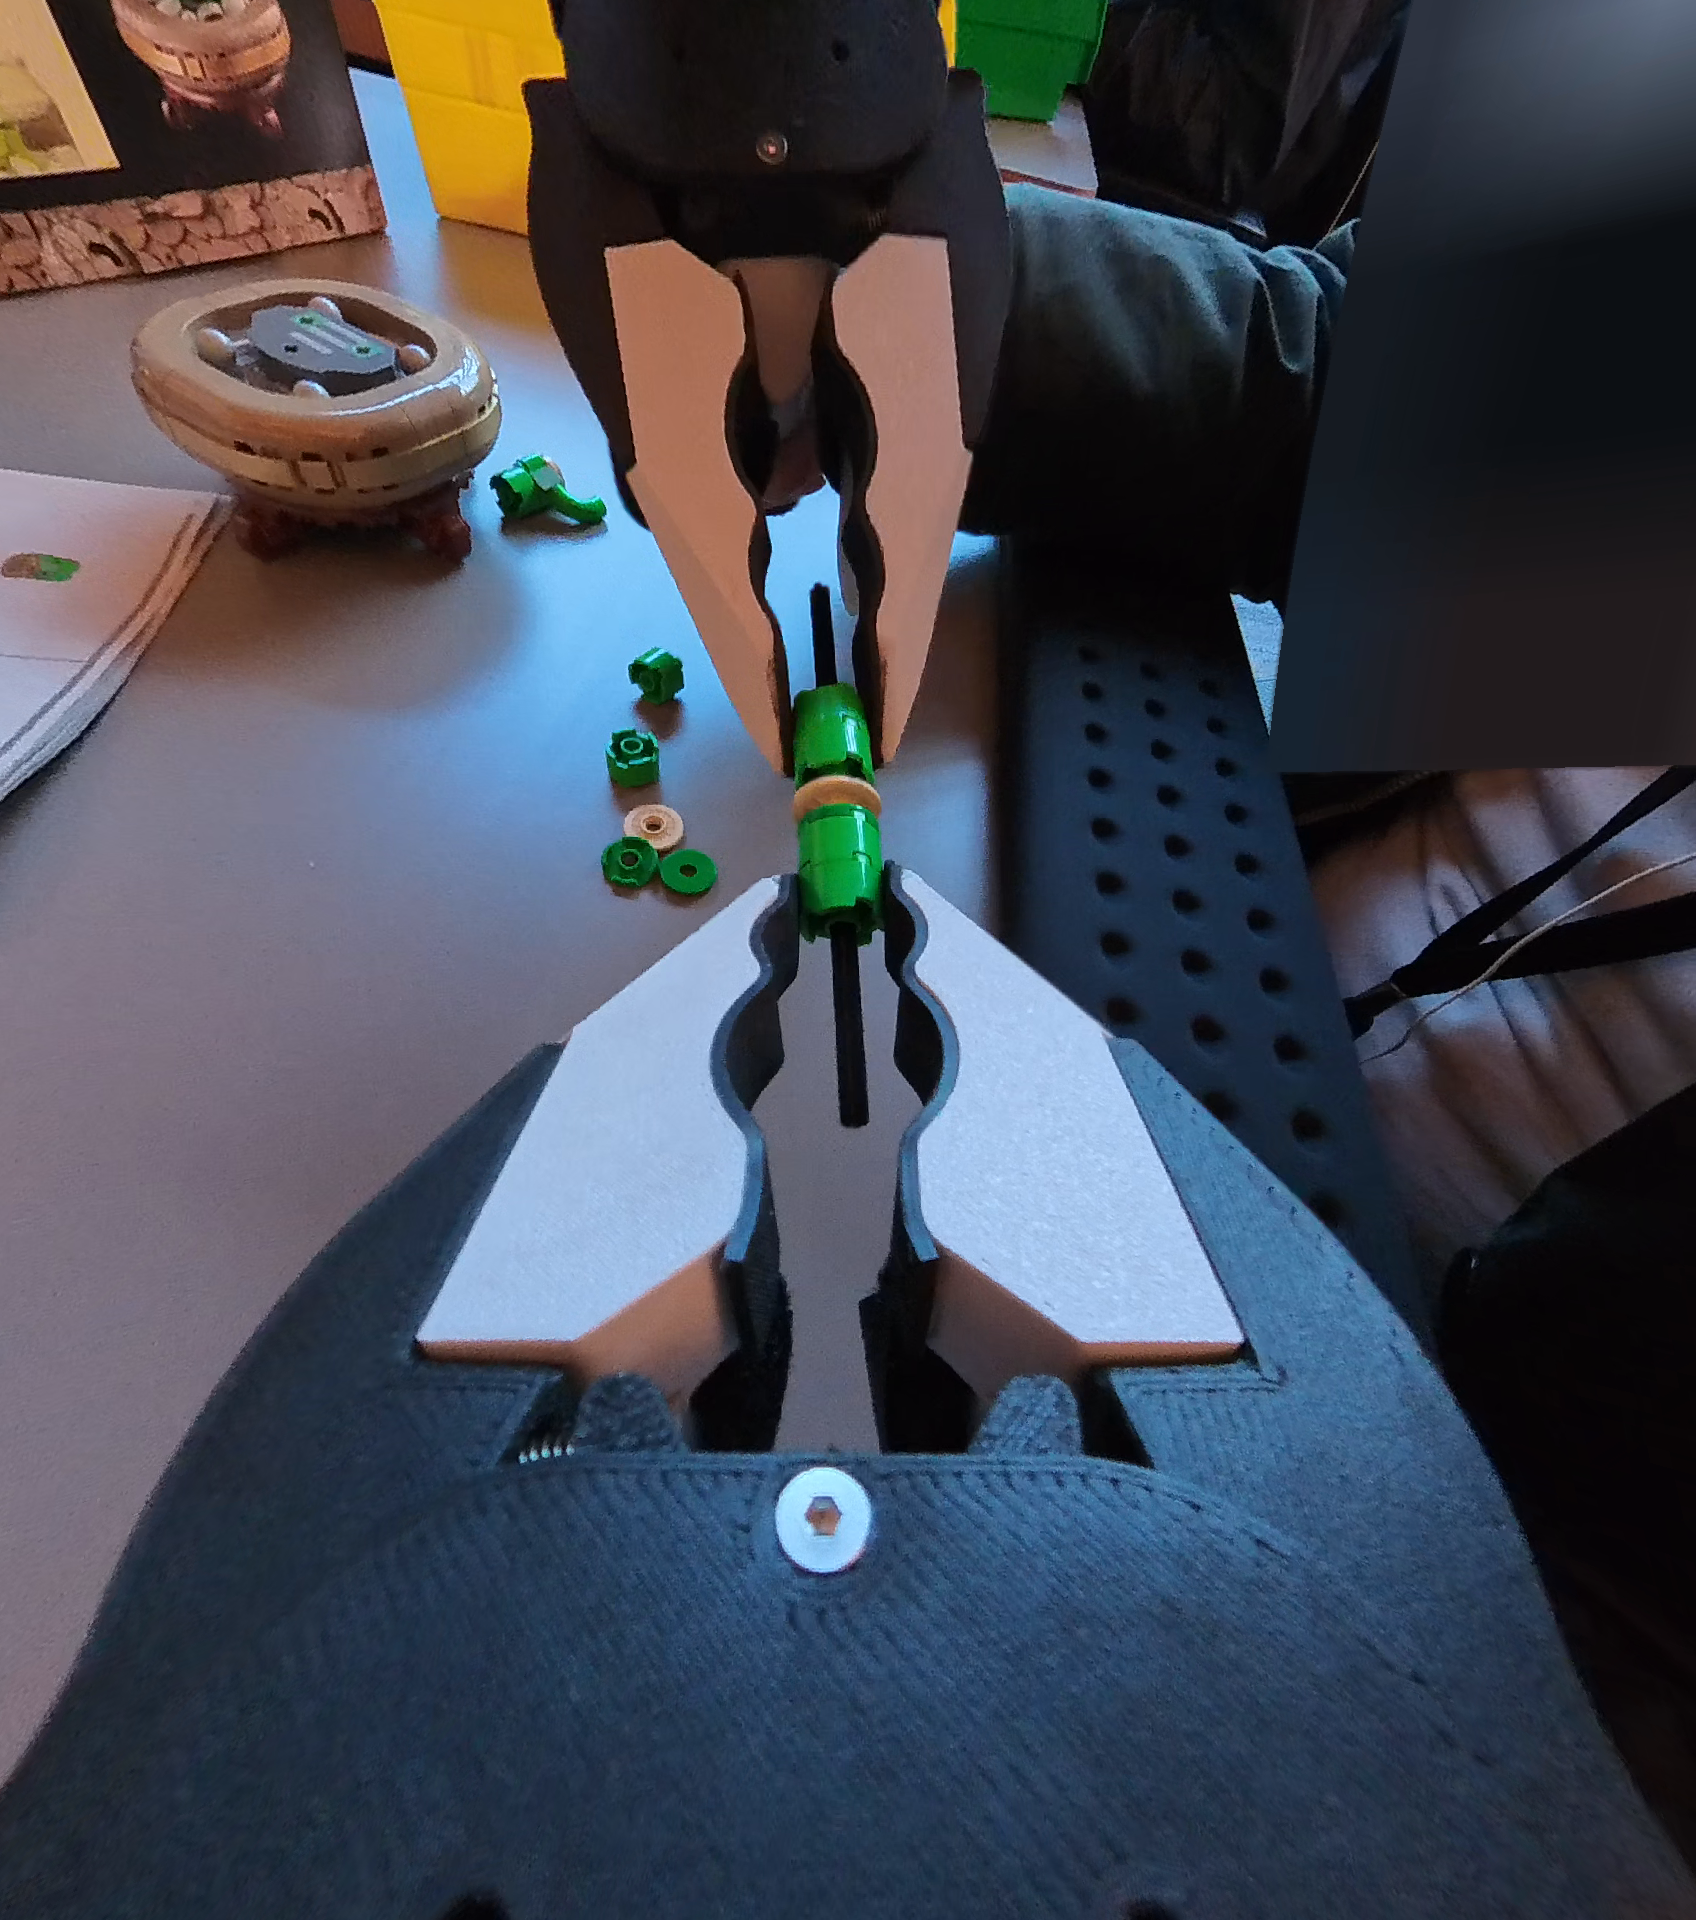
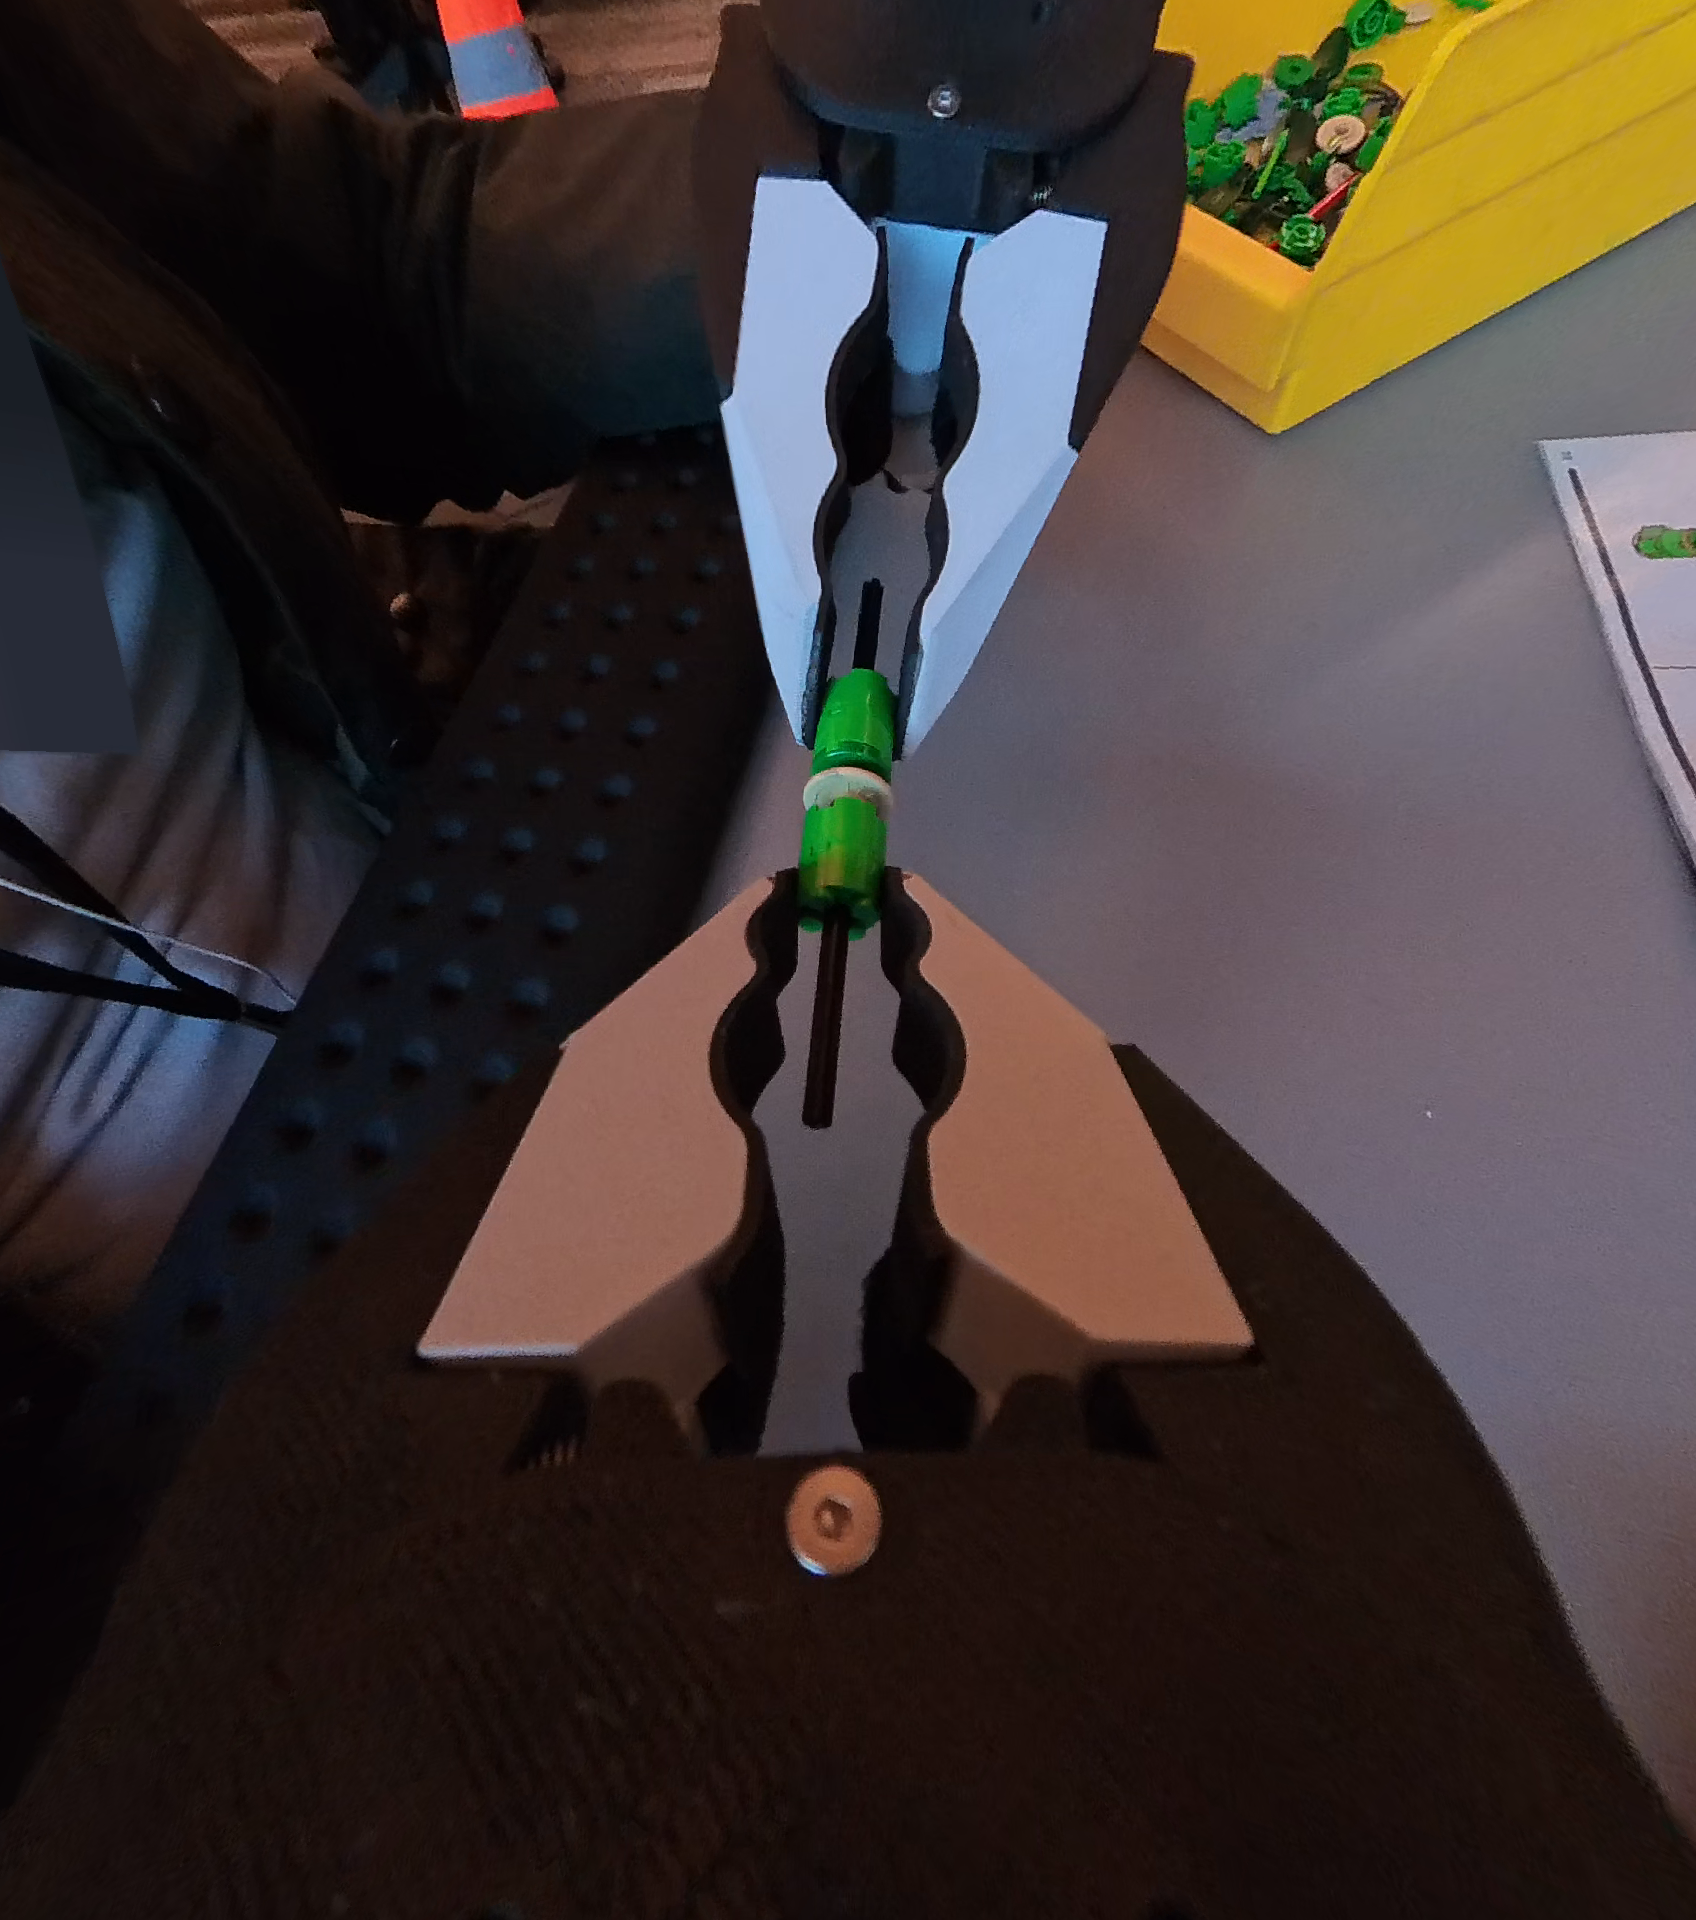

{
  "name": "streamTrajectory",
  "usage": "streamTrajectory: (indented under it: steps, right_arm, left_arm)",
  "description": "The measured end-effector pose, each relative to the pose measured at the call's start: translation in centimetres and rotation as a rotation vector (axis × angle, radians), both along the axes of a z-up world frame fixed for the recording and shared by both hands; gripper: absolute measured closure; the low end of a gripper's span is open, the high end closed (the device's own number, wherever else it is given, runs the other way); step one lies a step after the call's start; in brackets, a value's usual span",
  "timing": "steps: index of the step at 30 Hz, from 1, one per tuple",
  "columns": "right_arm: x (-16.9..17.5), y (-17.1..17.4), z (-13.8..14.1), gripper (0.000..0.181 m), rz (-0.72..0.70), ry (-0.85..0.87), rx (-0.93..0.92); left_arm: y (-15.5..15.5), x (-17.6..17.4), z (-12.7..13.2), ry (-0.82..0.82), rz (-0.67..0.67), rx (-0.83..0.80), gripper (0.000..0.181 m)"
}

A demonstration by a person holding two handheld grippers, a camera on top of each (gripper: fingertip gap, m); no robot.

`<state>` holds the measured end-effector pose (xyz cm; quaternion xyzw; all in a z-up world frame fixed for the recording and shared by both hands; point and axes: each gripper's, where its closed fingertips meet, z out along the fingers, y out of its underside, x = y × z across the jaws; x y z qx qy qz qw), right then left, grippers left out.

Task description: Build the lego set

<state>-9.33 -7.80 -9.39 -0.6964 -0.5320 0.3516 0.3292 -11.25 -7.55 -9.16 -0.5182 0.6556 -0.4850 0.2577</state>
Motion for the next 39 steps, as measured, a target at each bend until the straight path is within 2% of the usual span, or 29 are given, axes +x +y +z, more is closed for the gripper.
streamTrajectory:
  steps: [8,9,11,15,20,23,25,28,32,39]
  right_arm:
    - [0.8,-0.1,0.5,0.167,-0.004,0.005,0.004]
    - [1.2,-0.1,0.4,0.167,-0.01,-0.002,0.006]
    - [1.9,-0.2,1.2,0.167,-0.017,0.052,-0.009]
    - [1.8,-0.9,-0.2,0.167,0.025,-0.003,-0.056]
    - [1.7,-0.3,0.4,0.167,0.0,0.037,-0.037]
    - [1.4,-0.1,0.5,0.167,-0.005,0.043,-0.016]
    - [1.0,0.0,0.2,0.167,-0.007,0.025,-0.001]
    - [0.1,0.2,-0.1,0.167,-0.002,0.009,0.019]
    - [-0.7,0.3,-0.2,0.167,0.003,-0.004,0.046]
    - [-1.1,0.8,0.0,0.166,-0.025,0.021,0.063]
  left_arm:
    - [0.1,0.0,0.3,-0.011,0.007,0.018,0.166]
    - [0.4,-0.3,0.0,0.007,0.015,0.029,0.177]
    - [0.1,-0.4,0.8,-0.035,0.0,-0.011,0.178]
    - [-0.7,-0.4,-0.8,0.029,-0.043,0.013,0.177]
    - [-0.1,-0.2,0.3,-0.025,-0.017,-0.025,0.176]
    - [0.6,0.1,0.7,-0.059,0.037,0.002,0.139]
    - [0.6,0.4,0.5,-0.056,0.048,0.026,0.13]
    - [0.1,0.7,0.1,-0.034,0.027,0.017,0.139]
    - [-0.7,0.8,-0.7,0.013,-0.015,0.009,0.163]
    - [0.1,0.8,-1.1,0.039,0.02,0.054,0.166]
